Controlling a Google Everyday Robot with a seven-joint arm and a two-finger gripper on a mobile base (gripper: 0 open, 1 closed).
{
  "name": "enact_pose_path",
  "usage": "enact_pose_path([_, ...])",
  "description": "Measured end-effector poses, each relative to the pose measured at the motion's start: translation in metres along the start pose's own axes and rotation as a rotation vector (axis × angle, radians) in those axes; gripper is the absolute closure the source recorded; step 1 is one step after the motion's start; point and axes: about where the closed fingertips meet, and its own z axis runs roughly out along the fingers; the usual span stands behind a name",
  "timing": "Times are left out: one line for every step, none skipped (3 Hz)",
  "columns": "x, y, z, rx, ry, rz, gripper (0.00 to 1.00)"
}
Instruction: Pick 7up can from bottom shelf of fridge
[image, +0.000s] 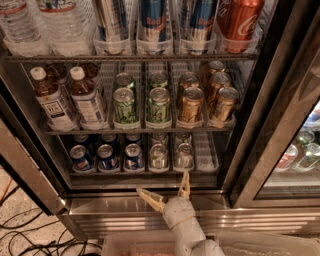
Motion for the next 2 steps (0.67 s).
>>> enact_pose_path([0.0079,0.0061,0.0014,-0.032,0.043,-0.028,0.0])
enact_pose_path([0.0078,0.0097,0.0028,-0.042,0.083,-0.077,0.0])
